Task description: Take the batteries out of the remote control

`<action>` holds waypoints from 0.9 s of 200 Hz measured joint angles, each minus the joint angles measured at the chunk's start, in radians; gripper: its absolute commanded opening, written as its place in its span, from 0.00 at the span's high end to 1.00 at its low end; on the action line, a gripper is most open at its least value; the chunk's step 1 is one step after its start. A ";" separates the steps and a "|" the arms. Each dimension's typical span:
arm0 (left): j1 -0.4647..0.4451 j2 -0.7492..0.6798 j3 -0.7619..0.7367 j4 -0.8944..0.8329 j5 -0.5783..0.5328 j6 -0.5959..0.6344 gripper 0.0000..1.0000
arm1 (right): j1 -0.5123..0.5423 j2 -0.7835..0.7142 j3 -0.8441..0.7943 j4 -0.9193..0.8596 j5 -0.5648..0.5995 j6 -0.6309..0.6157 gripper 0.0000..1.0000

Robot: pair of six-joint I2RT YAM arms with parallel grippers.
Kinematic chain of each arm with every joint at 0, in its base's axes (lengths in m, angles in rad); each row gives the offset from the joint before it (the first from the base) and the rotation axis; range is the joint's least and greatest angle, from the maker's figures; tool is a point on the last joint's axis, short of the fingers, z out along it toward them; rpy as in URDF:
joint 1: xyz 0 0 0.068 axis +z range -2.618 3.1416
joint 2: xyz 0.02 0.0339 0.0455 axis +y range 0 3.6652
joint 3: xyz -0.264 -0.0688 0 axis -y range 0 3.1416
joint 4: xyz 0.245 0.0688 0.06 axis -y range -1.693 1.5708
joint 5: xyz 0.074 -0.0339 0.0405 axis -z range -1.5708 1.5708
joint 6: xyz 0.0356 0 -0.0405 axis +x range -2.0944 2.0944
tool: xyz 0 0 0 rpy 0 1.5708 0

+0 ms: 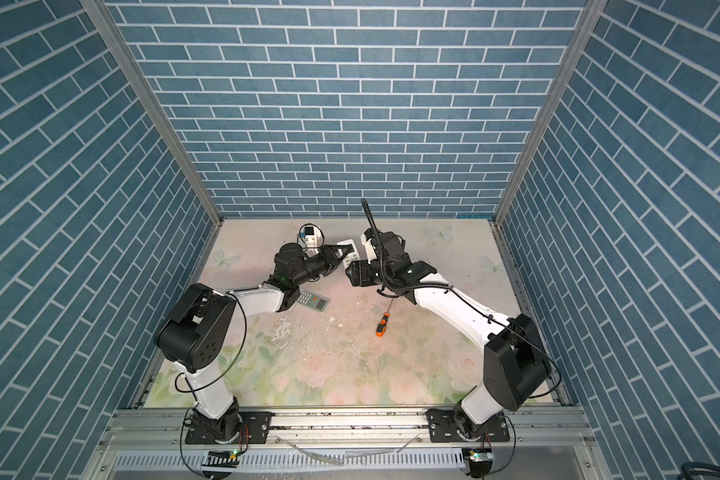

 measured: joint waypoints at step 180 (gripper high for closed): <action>0.017 0.077 -0.049 0.370 -0.005 -0.208 1.00 | -0.134 0.081 -0.200 0.639 -0.361 0.298 0.49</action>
